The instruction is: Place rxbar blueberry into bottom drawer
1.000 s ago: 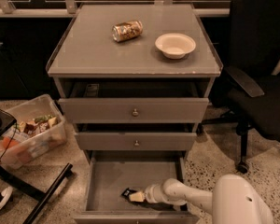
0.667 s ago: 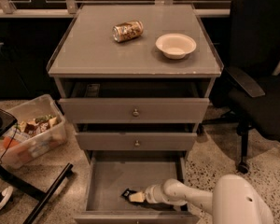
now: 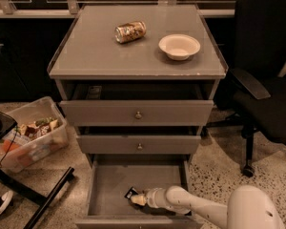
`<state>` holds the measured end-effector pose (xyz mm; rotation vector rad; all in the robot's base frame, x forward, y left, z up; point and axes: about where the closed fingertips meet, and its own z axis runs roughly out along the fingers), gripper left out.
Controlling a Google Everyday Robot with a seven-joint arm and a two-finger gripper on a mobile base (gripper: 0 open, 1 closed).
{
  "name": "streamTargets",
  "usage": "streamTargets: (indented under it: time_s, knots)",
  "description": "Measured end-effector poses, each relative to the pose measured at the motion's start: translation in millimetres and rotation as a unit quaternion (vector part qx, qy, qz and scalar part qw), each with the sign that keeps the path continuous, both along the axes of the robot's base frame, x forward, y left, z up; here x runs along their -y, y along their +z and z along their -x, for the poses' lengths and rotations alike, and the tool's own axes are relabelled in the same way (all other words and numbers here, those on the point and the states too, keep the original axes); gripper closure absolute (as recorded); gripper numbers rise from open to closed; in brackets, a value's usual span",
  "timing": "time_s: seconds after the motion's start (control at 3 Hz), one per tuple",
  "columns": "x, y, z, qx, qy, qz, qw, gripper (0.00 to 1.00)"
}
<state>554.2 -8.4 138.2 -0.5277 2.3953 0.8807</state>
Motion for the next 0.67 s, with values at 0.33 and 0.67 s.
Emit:
streamTargets:
  time_s: [0.33, 0.67]
  knots:
    - [-3.6, 17.4, -3.1, 0.029, 0.002, -0.005, 0.9996, 0.00]
    - [-3.9, 17.7, -3.0, 0.029, 0.002, -0.005, 0.9996, 0.00]
